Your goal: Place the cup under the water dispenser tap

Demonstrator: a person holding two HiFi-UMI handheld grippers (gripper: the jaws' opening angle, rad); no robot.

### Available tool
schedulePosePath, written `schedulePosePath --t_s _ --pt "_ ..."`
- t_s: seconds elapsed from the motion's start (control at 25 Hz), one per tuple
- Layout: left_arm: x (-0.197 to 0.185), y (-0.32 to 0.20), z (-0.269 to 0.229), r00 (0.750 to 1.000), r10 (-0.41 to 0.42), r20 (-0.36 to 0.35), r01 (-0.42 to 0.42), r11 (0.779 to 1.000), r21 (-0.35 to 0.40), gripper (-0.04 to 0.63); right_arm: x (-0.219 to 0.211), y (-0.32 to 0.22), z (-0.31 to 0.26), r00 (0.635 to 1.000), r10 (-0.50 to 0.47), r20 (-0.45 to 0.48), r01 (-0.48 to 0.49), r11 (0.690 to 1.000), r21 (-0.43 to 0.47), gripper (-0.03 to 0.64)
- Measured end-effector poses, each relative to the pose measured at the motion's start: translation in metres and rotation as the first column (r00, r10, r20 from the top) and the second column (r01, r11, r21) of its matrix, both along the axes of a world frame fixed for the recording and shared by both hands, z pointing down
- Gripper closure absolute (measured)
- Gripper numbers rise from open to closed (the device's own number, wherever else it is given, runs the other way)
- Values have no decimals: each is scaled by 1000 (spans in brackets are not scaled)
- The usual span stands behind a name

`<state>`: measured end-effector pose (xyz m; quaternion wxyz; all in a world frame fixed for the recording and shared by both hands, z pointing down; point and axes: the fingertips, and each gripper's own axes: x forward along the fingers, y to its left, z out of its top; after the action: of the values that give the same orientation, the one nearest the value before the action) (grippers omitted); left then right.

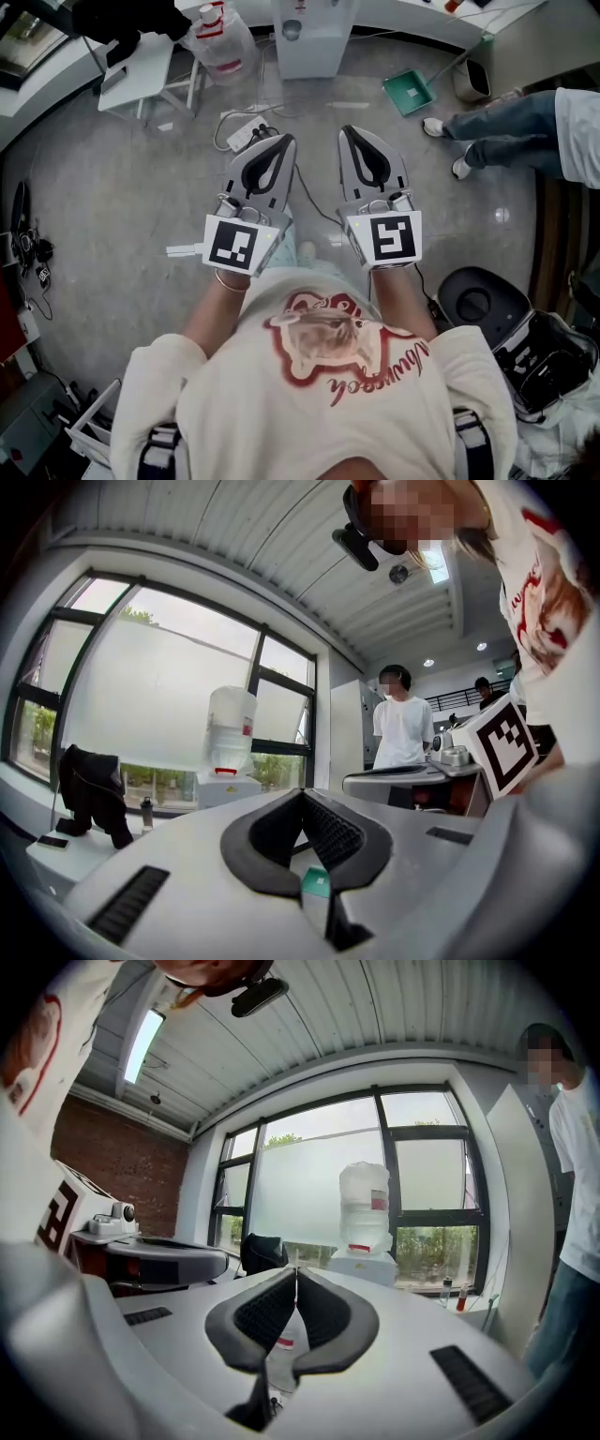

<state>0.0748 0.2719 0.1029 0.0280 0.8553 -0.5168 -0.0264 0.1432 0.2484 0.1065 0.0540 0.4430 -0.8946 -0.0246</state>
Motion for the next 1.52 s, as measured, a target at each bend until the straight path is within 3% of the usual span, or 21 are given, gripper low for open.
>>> schedulePosePath --t_s 0.24,0.52,1.12,1.52 --pt "-3 43 -37 1000 7 11 -8 999 34 575 -3 47 -22 1000 -9 8 9 1000 -1 591" --pt "0 67 -45 999 42 18 -43 998 40 575 -1 75 -35 999 22 34 -22 1000 8 591" --pt "-9 94 -58 998 62 16 -63 996 58 575 -11 103 -51 993 14 114 -17 1000 24 592" --pt "-13 98 -56 998 65 9 -66 996 65 575 -16 109 -51 996 29 86 -31 999 30 592"
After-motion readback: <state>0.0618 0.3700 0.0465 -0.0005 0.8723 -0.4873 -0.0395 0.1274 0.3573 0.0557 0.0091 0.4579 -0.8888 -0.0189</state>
